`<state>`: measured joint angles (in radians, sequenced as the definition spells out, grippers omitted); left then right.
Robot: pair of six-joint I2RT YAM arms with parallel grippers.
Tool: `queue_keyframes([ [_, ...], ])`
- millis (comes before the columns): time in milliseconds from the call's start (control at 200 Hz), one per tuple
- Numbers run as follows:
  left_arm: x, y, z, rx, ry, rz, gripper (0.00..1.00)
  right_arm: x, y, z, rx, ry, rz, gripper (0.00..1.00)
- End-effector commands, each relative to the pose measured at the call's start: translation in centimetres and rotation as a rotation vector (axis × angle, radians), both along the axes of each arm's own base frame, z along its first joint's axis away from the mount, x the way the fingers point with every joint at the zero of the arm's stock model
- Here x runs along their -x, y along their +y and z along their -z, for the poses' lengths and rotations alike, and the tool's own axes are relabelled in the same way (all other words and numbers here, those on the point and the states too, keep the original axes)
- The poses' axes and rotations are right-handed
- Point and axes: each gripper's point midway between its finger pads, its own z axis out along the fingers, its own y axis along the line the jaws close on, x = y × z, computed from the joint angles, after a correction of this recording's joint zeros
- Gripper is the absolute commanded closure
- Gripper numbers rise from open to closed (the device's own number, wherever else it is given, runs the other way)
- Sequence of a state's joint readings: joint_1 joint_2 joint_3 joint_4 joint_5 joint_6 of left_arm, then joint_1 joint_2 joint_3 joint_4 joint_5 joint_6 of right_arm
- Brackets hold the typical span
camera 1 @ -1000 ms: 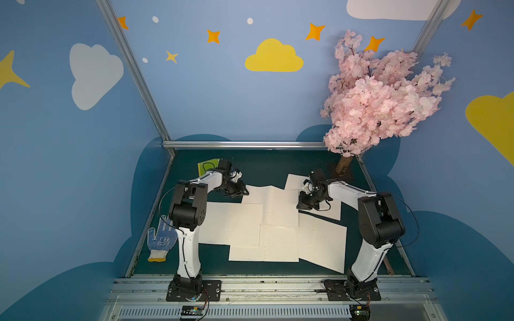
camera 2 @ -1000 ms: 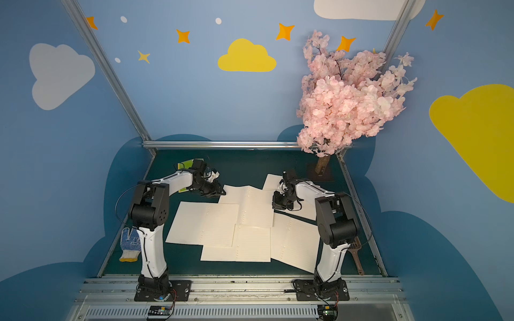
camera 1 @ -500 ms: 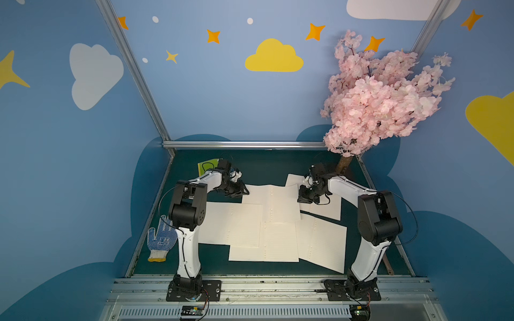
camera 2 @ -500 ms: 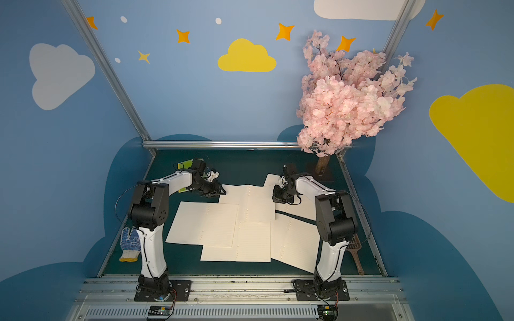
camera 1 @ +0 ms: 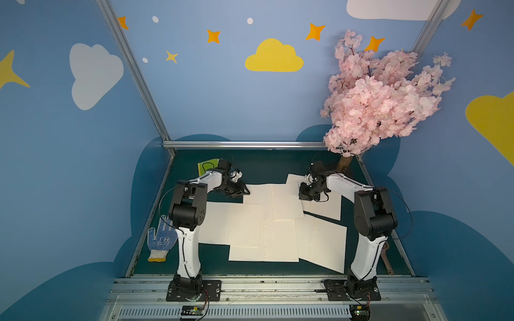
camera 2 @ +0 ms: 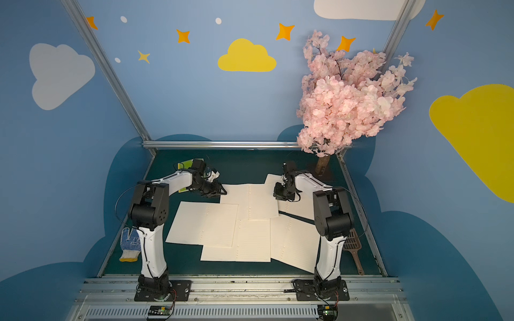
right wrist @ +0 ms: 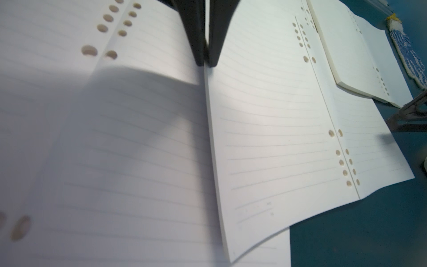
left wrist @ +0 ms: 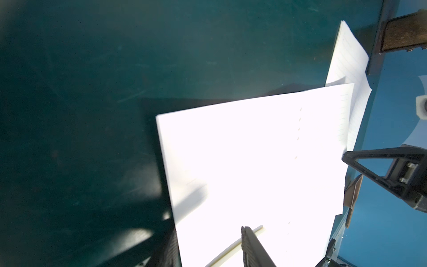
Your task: Close the notebook
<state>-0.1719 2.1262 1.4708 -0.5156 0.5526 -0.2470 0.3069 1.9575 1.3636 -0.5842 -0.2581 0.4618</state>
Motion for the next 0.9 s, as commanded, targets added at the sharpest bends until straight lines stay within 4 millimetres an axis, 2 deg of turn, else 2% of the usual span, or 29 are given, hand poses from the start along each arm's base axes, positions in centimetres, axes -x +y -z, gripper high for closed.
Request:
queue_keyframes([
  [0, 0.2, -0.8, -0.4, 0.034, 0.014, 0.019, 0.53, -1.2, -1.0, 0.0, 0.038, -0.014, 0.055, 1.00],
  [215, -0.1, -1.7, -0.5, 0.073, 0.014, 0.031, 0.53, -1.7, -1.4, 0.6, 0.047, -0.014, 0.105, 1.00],
  [631, -0.9, -3.1, -0.4, 0.103, 0.016, 0.057, 0.54, -1.8, -0.9, 1.4, 0.009, 0.010, 0.100, 1.00],
  [891, -1.5, -4.3, -0.8, 0.142, 0.016, 0.076, 0.54, -1.9, -1.4, 1.0, 0.011, 0.002, 0.103, 1.00],
])
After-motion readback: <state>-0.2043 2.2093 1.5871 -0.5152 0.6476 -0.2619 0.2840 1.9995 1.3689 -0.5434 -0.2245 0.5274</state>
